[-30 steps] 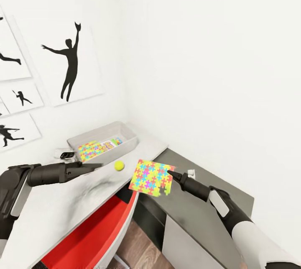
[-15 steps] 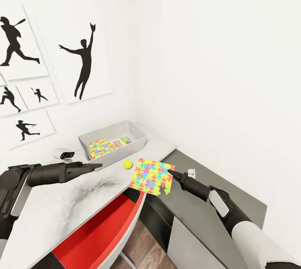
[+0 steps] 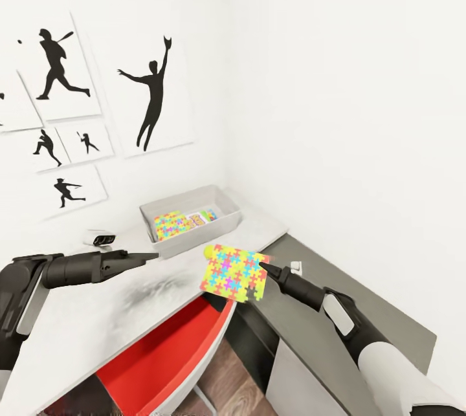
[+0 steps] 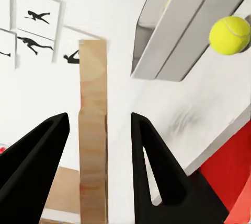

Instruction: Put all the toys in the child's room - the three board games (two on the bed and one on the table), the two jigsaw puzzles on the table, and the tennis ball on the table - inside the toy box on the table in the child's room.

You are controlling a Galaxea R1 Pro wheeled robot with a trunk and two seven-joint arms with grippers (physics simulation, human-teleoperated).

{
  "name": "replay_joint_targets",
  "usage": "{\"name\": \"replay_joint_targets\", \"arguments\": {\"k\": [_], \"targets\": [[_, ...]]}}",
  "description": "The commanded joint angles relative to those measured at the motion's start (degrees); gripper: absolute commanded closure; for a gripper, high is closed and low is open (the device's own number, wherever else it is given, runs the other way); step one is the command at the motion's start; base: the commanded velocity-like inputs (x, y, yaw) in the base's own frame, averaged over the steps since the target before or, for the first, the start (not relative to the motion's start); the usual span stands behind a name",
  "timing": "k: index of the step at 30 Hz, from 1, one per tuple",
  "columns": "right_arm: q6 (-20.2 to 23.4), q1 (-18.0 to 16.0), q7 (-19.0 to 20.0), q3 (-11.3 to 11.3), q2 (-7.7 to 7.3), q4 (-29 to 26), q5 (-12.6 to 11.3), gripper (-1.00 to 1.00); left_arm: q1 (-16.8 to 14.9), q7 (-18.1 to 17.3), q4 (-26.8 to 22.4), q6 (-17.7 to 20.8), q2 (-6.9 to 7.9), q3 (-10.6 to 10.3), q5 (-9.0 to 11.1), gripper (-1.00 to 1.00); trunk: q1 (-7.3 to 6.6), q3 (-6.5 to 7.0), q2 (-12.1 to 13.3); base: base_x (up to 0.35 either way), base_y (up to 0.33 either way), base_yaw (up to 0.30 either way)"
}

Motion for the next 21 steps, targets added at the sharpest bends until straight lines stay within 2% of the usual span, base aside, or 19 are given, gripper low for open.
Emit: {"name": "replay_joint_targets", "arguments": {"k": [1, 7, 14, 21], "targets": [[0.37, -0.04, -0.04, 0.21, -0.06, 0.00, -0.54, 1.00, -0.06, -0.22, 0.00, 0.58, 0.01, -0.03, -0.04, -1.00, 0.03, -0.12, -0.12, 0.000, -0.006, 0.281], [0.37, -0.04, -0.15, 0.22, -0.06, 0.01, -0.54, 1.00, -0.06, -0.22, 0.00, 0.40, 0.01, 0.05, -0.04, -1.00, 0.03, -0.12, -0.12, 0.117, 0.016, 0.282], [0.37, -0.04, -0.17, 0.22, -0.07, 0.04, -0.54, 1.00, -0.06, -0.22, 0.00, 0.38, 0.01, 0.06, -0.04, -1.00, 0.03, -0.12, -0.12, 0.172, 0.135, 0.282], [0.31, -0.04, 0.07, 0.14, -0.35, 0.03, -0.54, 1.00, -0.01, -0.22, 0.00, 0.35, 0.01, 0.06, -0.04, -1.00, 0.03, -0.12, -0.12, 0.030, 0.025, 0.207]]}}
